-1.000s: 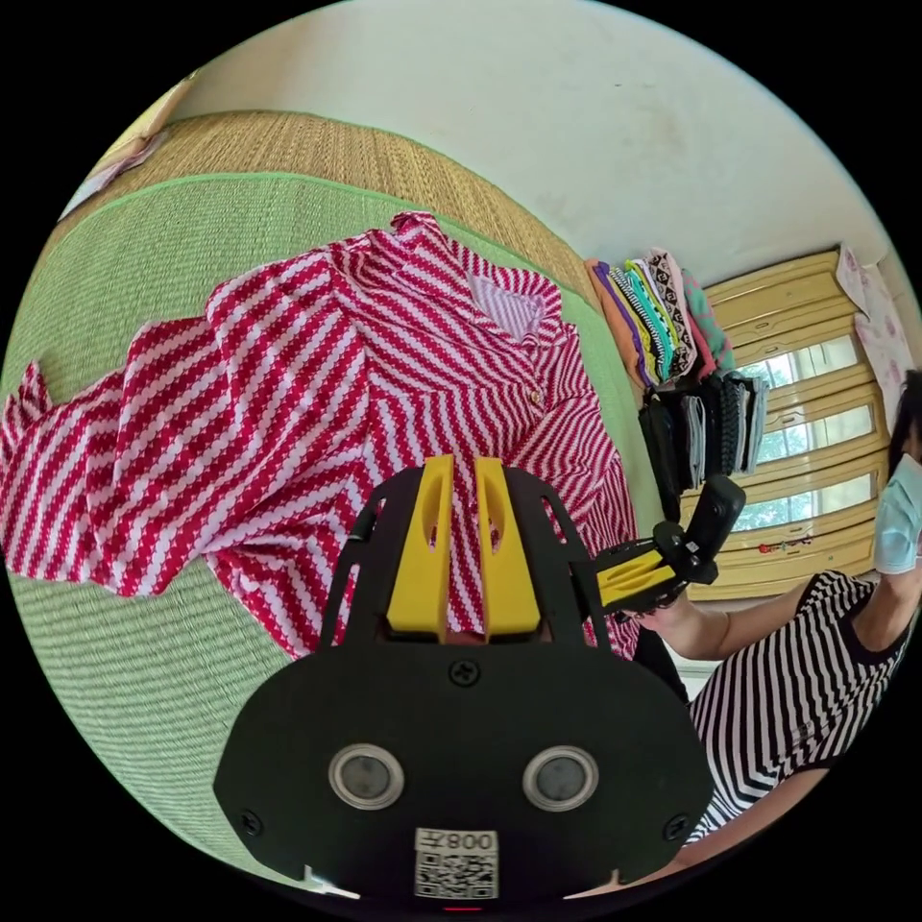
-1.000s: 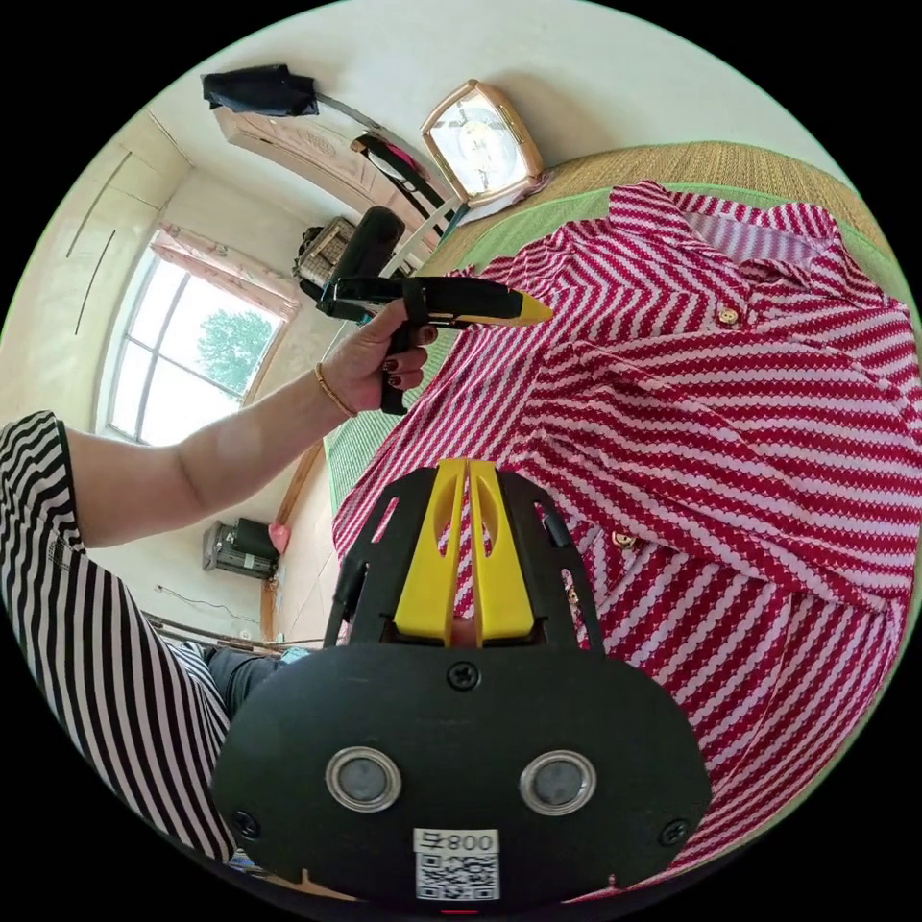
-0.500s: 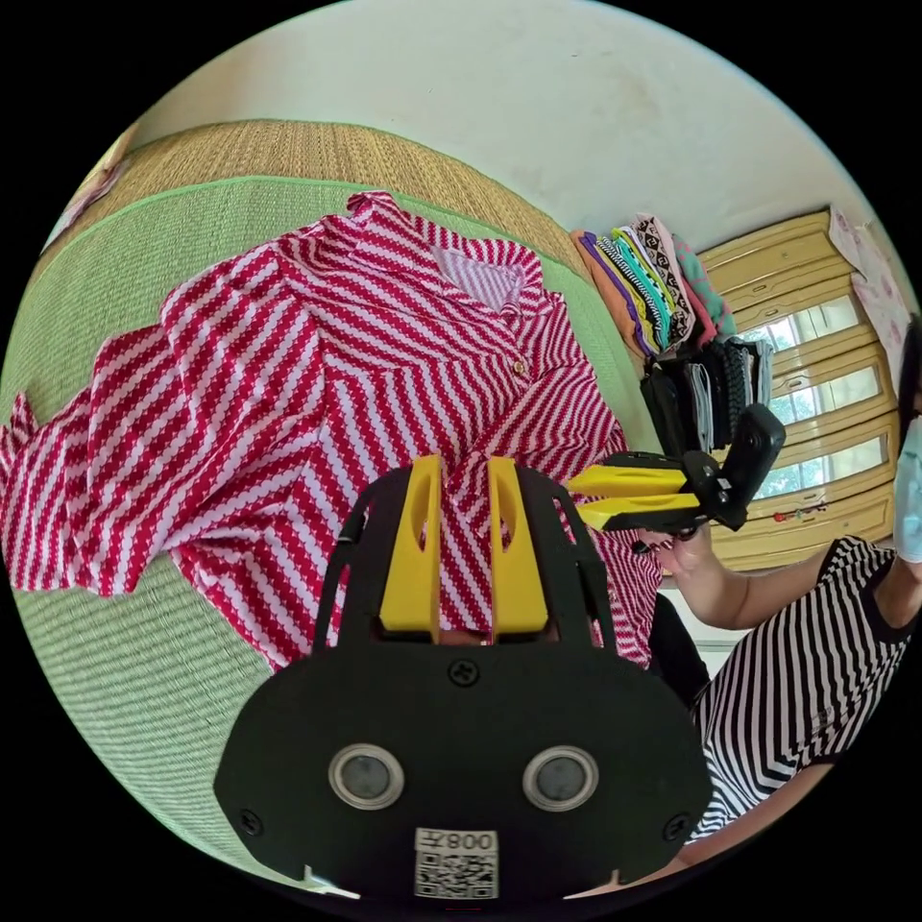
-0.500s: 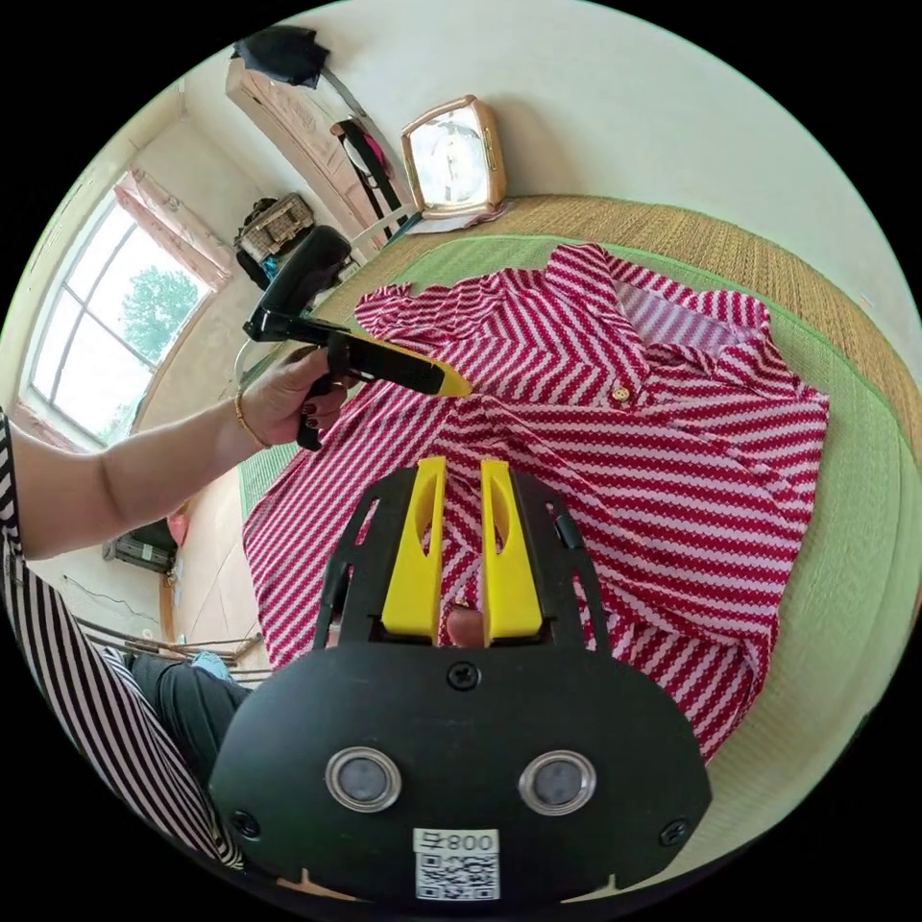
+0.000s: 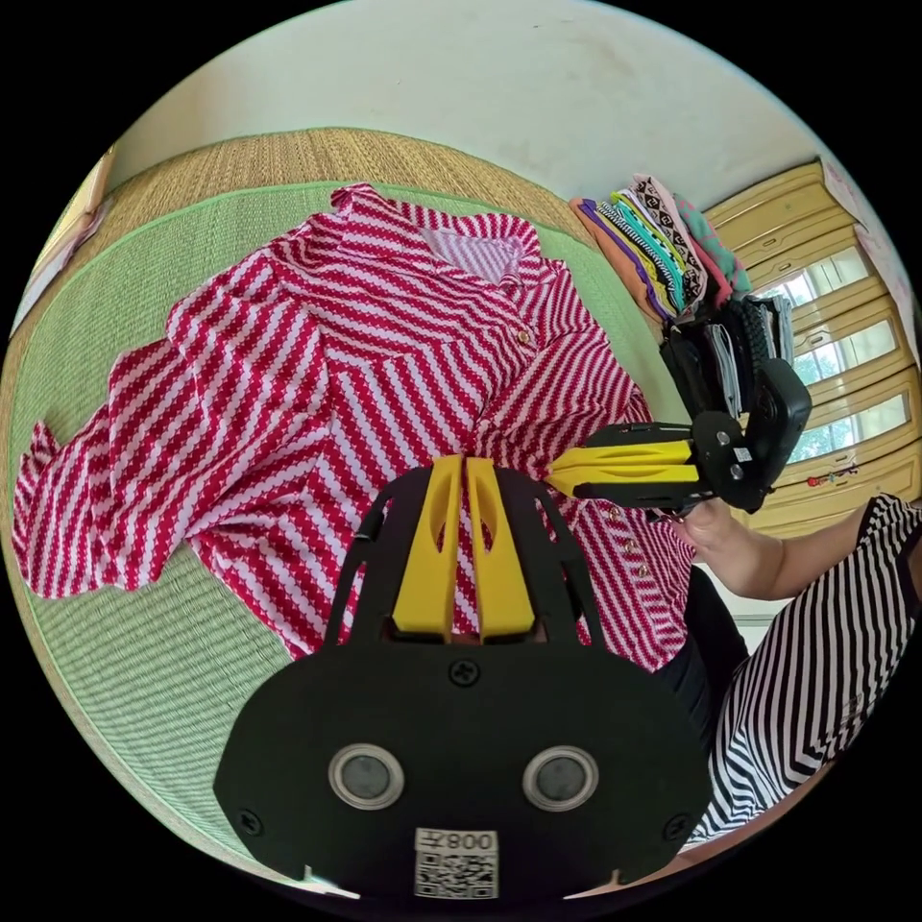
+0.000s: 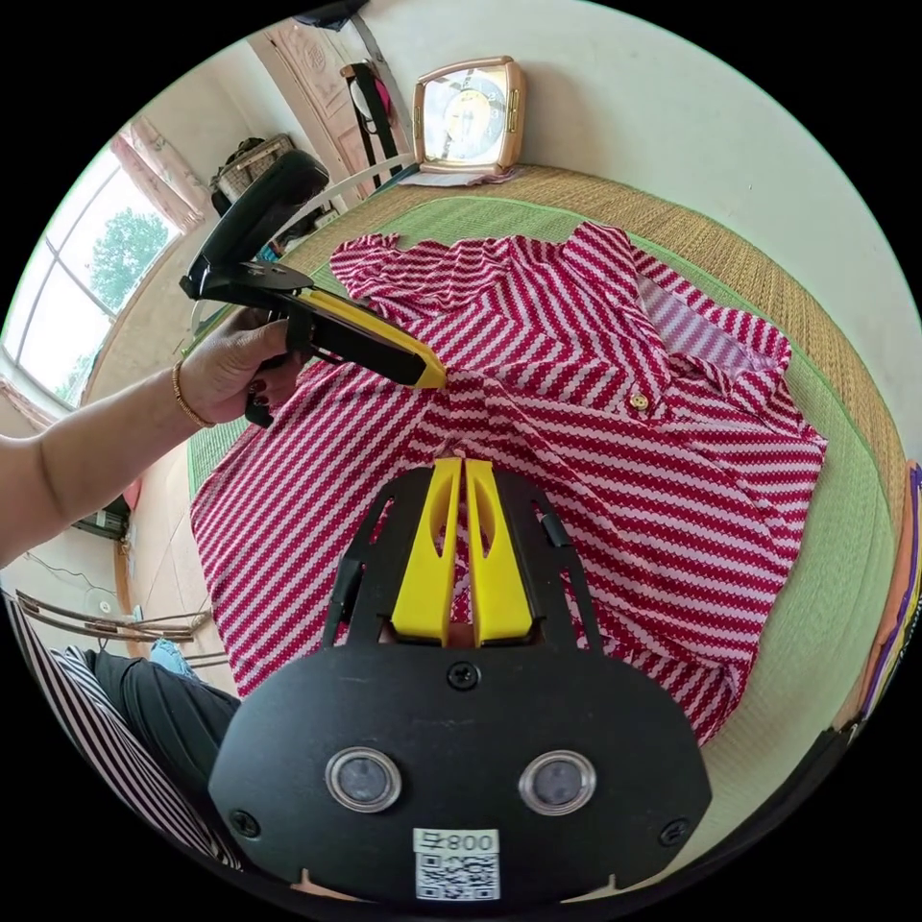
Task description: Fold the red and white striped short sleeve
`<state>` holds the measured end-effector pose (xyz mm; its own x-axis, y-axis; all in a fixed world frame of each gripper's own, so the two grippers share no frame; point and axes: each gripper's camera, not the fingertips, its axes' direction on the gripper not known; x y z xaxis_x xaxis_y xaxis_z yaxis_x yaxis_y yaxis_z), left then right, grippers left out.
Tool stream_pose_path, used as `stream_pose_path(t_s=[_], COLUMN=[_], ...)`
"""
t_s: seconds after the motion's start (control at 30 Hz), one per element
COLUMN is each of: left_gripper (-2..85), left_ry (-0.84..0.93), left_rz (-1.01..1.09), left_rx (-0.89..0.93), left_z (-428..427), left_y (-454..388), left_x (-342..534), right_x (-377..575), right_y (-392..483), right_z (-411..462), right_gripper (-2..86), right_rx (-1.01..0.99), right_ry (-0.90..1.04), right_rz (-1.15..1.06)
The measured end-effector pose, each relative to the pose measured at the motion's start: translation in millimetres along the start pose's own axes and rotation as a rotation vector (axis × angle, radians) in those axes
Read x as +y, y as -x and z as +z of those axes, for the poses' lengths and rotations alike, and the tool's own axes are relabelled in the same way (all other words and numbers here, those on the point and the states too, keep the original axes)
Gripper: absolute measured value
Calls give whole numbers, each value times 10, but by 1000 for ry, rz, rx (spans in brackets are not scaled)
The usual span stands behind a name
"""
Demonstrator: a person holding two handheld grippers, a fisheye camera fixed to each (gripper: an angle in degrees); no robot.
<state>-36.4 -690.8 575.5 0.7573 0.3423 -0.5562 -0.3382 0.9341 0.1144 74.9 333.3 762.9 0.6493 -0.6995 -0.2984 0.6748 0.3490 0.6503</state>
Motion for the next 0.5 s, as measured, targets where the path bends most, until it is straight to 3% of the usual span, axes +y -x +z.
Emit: stream_pose_path(t_s=[0.33, 0.5], left_gripper=[4, 6], left_ry=[-104, -65], left_rz=[31, 39], left_rx=[0, -14], left_z=[-46, 151], left_y=[-40, -9], left_x=[32, 24], right_x=[294, 381], right_y=[-154, -111], right_z=[-520, -342], right_gripper=[1, 3], right_rx=[-216, -252], right_ry=[-118, -31], right_rz=[14, -3])
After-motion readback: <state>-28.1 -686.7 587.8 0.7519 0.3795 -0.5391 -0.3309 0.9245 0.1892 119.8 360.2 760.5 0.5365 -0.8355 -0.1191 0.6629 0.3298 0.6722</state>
